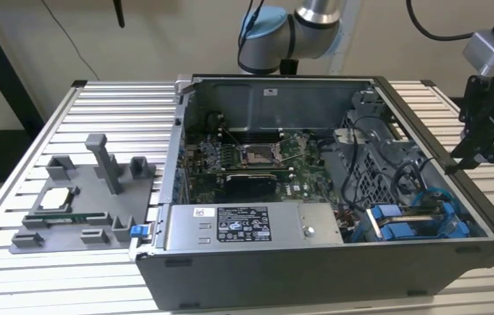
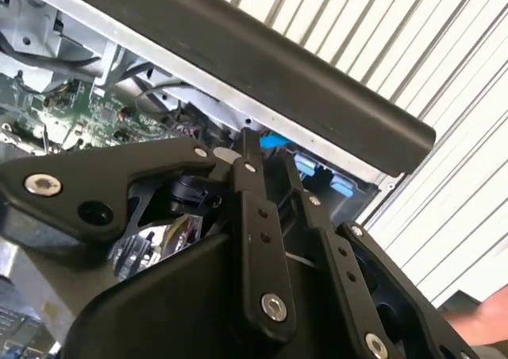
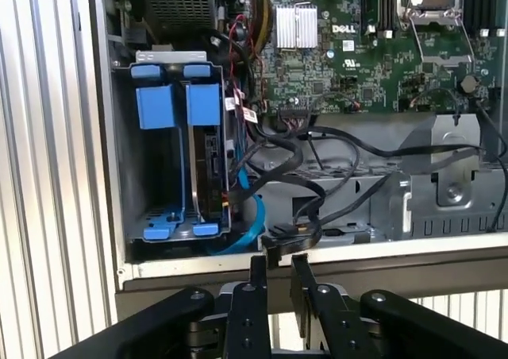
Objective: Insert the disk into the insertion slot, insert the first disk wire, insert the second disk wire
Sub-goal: 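Insert the second disk wire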
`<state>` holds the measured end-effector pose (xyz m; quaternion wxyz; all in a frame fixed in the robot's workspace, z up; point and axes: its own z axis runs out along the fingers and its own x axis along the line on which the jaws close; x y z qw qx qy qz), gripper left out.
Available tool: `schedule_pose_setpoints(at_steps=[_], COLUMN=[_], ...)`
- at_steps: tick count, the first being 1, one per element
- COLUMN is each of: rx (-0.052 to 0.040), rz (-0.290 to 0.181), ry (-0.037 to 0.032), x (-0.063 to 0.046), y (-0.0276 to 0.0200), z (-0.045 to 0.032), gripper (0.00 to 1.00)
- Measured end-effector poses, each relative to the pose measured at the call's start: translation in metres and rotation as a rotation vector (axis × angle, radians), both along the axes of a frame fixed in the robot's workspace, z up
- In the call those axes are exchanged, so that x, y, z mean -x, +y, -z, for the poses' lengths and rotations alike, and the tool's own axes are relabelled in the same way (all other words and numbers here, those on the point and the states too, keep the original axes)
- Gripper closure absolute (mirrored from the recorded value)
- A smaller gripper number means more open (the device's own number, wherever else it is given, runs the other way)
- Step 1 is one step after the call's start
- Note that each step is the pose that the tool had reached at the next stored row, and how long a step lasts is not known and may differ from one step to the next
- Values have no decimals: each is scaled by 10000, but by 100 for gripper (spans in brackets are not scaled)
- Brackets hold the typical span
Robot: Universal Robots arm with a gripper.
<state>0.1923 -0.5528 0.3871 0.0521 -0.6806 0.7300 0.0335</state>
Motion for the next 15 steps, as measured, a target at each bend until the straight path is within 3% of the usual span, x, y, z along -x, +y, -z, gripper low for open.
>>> schedule_pose_setpoints(at_steps=[3,6,9,13,15], rx=[-1,12,15,14,15], rz=[-1,1,1,30,42], ry=[225,577,883,1083,1101], x=[-50,-88,-116,-121,-120], y=[6,6,6,6,6], z=[17,24,33,59,59], gripper=[0,0,0,0,0])
